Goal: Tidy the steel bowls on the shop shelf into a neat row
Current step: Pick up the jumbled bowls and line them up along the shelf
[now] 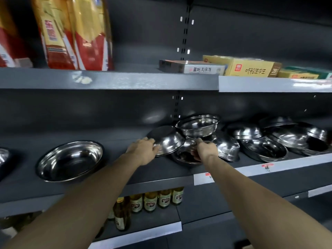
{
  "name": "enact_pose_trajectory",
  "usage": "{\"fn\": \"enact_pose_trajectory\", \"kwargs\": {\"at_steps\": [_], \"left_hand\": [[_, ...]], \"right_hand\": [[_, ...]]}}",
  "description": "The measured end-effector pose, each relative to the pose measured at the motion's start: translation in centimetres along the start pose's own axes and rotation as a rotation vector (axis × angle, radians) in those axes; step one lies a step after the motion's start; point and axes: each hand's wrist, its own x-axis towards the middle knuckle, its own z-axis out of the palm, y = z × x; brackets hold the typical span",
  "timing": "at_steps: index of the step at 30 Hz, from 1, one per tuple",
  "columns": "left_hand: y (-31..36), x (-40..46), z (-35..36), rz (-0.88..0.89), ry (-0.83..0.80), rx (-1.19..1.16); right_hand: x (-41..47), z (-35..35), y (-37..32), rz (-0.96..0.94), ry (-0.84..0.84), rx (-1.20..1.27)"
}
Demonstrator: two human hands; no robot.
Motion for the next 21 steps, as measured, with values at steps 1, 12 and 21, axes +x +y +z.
{"fn": "enact_pose_trajectory", "kwargs": {"at_steps": [1,12,21], "left_hand": [[0.7,0.4,0.1,0.004,0.011,0.001],[3.0,3.3,0.3,0.008,0.031,0.026],[1.4,2.5,-0.4,-0.044,0.018,0.072]], "right_hand": [[0.6,-0.4,-0.1,-0.003,0.004,0.006],[4.6,-1.3,-1.5,0.039,0.045,0.073],[5.3,0.4,-2.5,0.01,0.204,-0.069]]}}
